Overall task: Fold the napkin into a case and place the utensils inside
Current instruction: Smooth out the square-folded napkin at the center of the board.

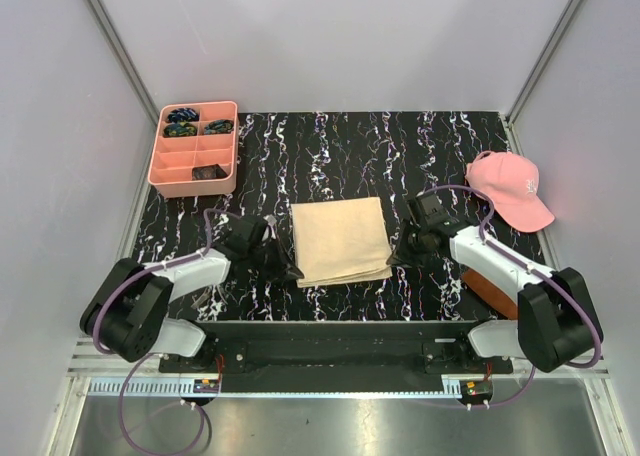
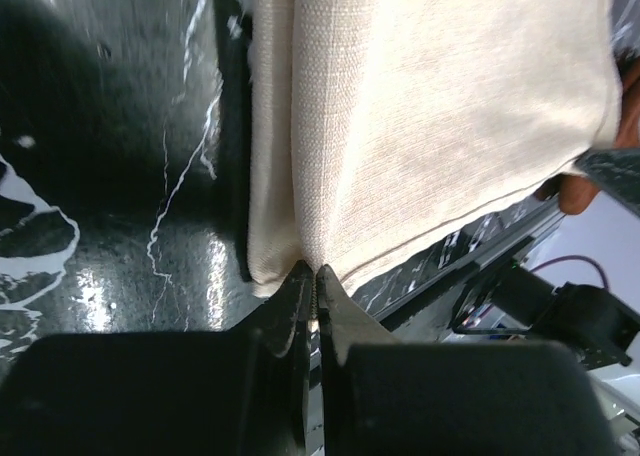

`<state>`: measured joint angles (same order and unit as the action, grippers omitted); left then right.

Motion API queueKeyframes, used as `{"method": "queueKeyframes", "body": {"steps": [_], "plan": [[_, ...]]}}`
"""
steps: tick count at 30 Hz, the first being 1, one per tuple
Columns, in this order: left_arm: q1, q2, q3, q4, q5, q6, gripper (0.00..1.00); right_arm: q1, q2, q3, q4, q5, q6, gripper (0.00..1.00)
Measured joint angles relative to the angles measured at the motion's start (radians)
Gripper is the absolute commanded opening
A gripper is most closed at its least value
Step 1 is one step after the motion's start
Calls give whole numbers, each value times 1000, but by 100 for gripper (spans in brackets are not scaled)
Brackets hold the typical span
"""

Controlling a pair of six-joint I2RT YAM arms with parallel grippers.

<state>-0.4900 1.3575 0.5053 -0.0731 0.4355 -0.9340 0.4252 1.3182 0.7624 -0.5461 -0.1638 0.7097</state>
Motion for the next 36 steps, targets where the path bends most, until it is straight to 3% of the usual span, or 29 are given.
{"method": "queueKeyframes", "body": {"steps": [6, 8, 9, 13, 17, 19, 22, 23, 26, 29, 30, 36], "plan": [[-18, 55, -17, 29, 2, -10, 5, 0, 53, -23, 15, 7, -14, 0], [-18, 63, -17, 34, 2, -10, 9, 0, 79, -27, 30, 7, -23, 0], [-18, 64, -18, 37, 2, -10, 17, 0, 90, -28, 34, 10, -26, 0], [-18, 37, -25, 18, -19, -3, 43, -1, 122, -29, 37, 15, -45, 33], [-18, -102, 3, -140, -103, 52, 53, -2, 108, -26, -3, 40, -86, 69], [-17, -165, 58, -222, -148, 80, 53, -3, 80, -15, -46, 57, -98, 77], [-11, -182, 159, -252, -163, 111, 38, -3, 20, 24, -94, 79, -124, 77], [-10, -166, 192, -247, -155, 118, 28, -4, 5, 42, -98, 82, -130, 75], [0, -68, 277, -215, -129, 133, 19, -5, 2, 91, -54, 23, -134, 71], [26, 84, 360, -173, -104, 152, 13, 25, 84, 117, 142, -129, -74, 65], [42, 136, 389, -169, -97, 159, 11, 40, 98, 120, 166, -146, -69, 57], [168, 383, 528, -153, -78, 201, 11, 189, 391, 252, 503, -321, 48, 36]]}}
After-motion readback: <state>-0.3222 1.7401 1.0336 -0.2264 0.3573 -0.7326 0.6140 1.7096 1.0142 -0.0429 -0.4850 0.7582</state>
